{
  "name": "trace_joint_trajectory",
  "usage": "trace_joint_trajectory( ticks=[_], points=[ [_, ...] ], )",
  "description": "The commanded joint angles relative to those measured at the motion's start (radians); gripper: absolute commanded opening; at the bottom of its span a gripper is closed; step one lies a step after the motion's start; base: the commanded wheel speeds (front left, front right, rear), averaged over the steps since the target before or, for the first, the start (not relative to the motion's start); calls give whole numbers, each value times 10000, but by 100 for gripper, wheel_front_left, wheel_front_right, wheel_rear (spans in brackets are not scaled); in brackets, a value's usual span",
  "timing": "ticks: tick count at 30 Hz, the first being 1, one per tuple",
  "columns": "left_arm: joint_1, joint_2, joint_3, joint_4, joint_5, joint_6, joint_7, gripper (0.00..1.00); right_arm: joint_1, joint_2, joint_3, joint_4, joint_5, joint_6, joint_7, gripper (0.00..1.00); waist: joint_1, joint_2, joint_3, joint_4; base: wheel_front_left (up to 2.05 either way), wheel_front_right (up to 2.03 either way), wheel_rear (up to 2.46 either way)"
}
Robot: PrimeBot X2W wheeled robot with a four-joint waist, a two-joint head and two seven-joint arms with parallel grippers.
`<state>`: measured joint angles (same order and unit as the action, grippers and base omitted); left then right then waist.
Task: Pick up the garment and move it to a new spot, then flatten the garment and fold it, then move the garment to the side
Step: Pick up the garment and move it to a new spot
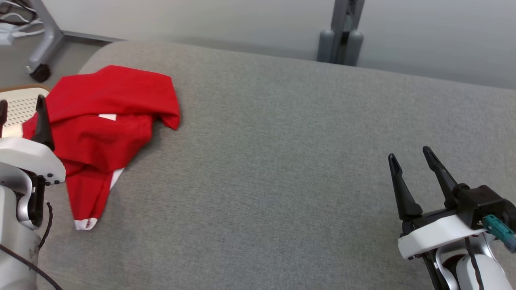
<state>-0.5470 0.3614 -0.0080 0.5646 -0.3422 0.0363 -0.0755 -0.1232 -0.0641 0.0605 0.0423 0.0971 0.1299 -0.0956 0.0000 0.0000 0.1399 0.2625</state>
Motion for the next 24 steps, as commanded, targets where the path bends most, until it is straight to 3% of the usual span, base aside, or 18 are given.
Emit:
trace_joint_trajectory(
  ticks=[1,8,18,19,20,21,24],
  points=[
    [-350,9,44,823,-217,-206,165,100,-227,-124,8,-121,-1,16,38,100,0,0,533,-415,0,0,0],
    [-1112,-251,330,3618,-1048,-721,835,100,-492,-310,29,-236,-7,17,131,100,0,0,1145,-635,0,0,0],
    [-2151,-439,575,5465,-1762,-1165,1206,100,-709,-435,227,-379,-4,17,266,100,0,0,1614,-747,0,0,0],
    [-2258,-399,567,5564,-1761,-1186,1104,77,-762,-445,273,-387,2,16,279,100,0,0,1651,-789,0,0,0],
    [-2377,-352,539,5599,-1712,-1193,923,28,-786,-454,298,-397,4,16,293,100,0,0,1694,-815,0,0,0],
    [-2490,-315,512,5645,-1663,-1158,750,0,-794,-464,306,-407,5,16,304,100,0,0,1743,-830,0,0,0],
    [-2751,-219,357,5663,-1423,-993,-3,0,-800,-468,263,-376,10,16,318,100,0,0,1764,-819,0,0,0]
  ],
)
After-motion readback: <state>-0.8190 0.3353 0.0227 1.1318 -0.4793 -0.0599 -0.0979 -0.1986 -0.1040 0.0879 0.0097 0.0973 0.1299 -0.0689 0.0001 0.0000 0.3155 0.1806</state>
